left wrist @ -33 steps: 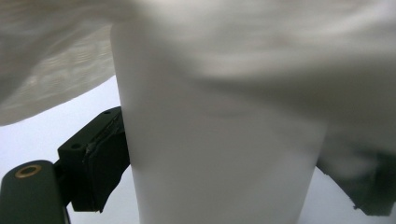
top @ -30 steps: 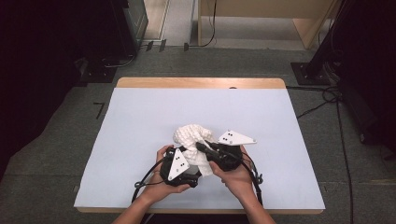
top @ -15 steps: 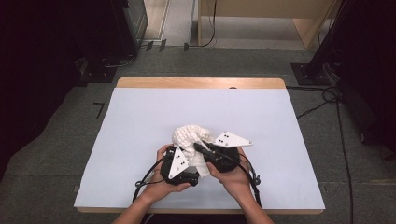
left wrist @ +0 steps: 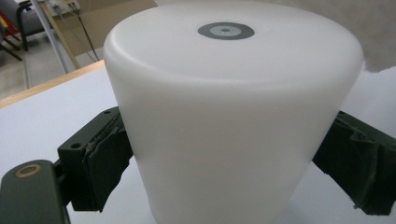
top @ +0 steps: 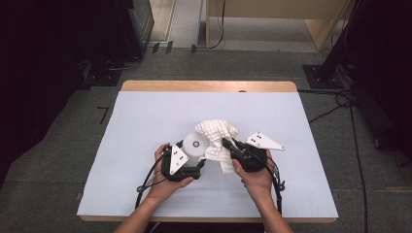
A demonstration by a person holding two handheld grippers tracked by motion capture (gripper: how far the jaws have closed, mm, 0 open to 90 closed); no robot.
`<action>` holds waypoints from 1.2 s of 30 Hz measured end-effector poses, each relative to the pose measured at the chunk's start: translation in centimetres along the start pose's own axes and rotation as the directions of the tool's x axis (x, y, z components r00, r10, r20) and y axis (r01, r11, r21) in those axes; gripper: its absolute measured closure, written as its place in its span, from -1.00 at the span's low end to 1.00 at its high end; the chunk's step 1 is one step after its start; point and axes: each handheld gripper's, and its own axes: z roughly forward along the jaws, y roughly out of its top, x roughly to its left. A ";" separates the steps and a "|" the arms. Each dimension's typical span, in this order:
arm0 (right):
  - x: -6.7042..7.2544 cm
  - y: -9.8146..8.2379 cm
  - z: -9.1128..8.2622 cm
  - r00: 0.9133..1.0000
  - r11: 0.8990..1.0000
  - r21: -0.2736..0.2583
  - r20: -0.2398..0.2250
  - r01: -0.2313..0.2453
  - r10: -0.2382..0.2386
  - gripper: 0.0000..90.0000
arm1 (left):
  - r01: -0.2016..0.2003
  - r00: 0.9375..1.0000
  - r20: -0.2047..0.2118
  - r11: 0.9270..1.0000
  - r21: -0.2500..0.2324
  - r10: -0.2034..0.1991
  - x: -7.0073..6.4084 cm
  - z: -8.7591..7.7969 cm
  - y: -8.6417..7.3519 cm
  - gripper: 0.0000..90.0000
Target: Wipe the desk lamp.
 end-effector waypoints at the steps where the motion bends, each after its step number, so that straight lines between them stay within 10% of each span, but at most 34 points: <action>1: 0.0 0.0 0.0 1.000 1.000 0.000 0.000 0.000 0.000 0.80 | 0.000 1.000 0.000 1.000 0.000 0.000 0.0 0.0 0.0 -0.80; 21: -2.4 -2.9 0.5 0.998 0.996 0.060 -0.003 -0.060 0.060 0.80 | 0.040 0.998 0.057 0.999 -0.034 -0.038 1.6 -2.2 -0.4 -0.71; 36: -3.4 -3.3 -0.6 0.996 0.995 0.048 0.021 -0.092 0.092 0.74 | 0.076 0.996 0.049 0.997 0.011 -0.076 1.6 -0.4 0.6 -0.80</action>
